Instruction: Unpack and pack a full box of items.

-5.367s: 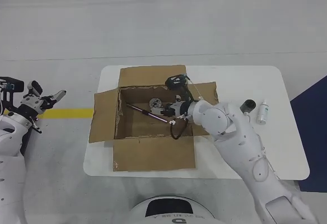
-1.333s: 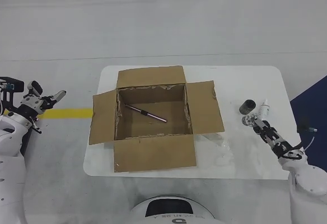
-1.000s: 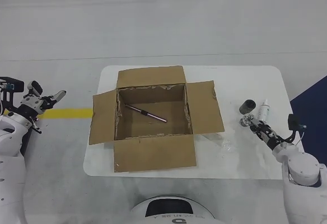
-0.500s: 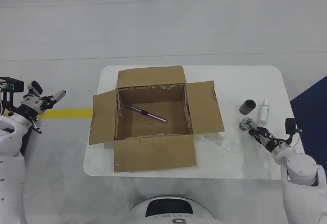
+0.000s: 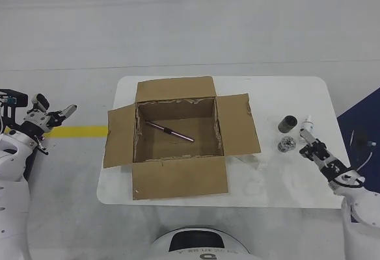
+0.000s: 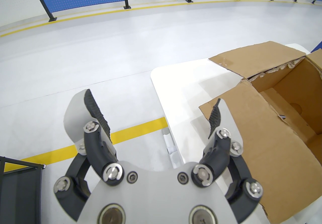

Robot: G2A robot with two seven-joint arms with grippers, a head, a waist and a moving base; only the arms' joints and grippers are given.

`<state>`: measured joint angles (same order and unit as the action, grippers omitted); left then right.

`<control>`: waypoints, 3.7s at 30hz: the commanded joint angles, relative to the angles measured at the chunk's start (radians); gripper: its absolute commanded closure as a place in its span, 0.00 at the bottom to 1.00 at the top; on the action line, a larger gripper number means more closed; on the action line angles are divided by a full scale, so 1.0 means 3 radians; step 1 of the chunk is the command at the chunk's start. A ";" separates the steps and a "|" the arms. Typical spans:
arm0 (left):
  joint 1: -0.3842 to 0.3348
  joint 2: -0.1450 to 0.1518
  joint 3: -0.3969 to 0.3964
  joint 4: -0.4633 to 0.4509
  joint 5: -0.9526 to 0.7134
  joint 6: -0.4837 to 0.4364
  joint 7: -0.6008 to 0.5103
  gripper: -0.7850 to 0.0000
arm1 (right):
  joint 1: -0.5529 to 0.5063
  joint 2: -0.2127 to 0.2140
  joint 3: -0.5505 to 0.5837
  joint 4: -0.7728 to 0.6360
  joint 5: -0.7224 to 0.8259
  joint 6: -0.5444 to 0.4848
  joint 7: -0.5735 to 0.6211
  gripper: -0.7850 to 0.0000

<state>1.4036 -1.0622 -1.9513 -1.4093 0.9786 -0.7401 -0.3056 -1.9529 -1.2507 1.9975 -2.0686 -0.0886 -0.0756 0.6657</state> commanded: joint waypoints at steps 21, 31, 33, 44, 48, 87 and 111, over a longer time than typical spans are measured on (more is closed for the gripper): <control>0.0000 0.0000 0.0000 0.0000 0.0000 0.0000 0.0000 0.00 | 0.0172 0.0028 -0.0771 -0.0746 -0.0681 -0.0209 0.0232 0.00; 0.0000 0.0000 0.0000 0.0000 0.0000 0.0000 0.0000 0.00 | 0.2100 0.0047 -0.2806 -0.0521 -0.2947 -0.0295 0.1566 0.00; 0.0000 0.0000 0.0000 0.0000 0.0000 0.0000 0.0000 0.00 | 0.2549 -0.0014 -0.3290 -0.0235 -0.3330 -0.0247 0.1701 0.00; 0.0000 0.0000 0.0000 0.0000 0.0000 0.0000 0.0000 0.00 | 0.4057 -0.0548 -0.4779 0.1467 -0.3448 0.0129 0.1848 0.28; 0.0000 0.0000 0.0000 0.0000 0.0000 0.0000 0.0000 0.00 | 0.4274 -0.0718 -0.4979 0.1956 -0.3193 0.0061 0.1751 0.32; 0.0000 0.0000 0.0000 0.0000 0.0000 0.0000 0.0000 0.00 | 0.4821 -0.1571 -0.5341 0.4757 -0.2736 -0.0448 0.1400 1.00; 0.0000 0.0000 0.0000 0.0000 0.0000 0.0000 0.0000 0.00 | 0.4246 -0.1011 -0.4745 0.3331 -0.3331 -0.0155 0.2035 0.73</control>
<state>1.4036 -1.0622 -1.9513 -1.4093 0.9786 -0.7401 -0.3056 -0.6727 -1.5561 0.5715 -1.0646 -1.0841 -0.1158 1.2854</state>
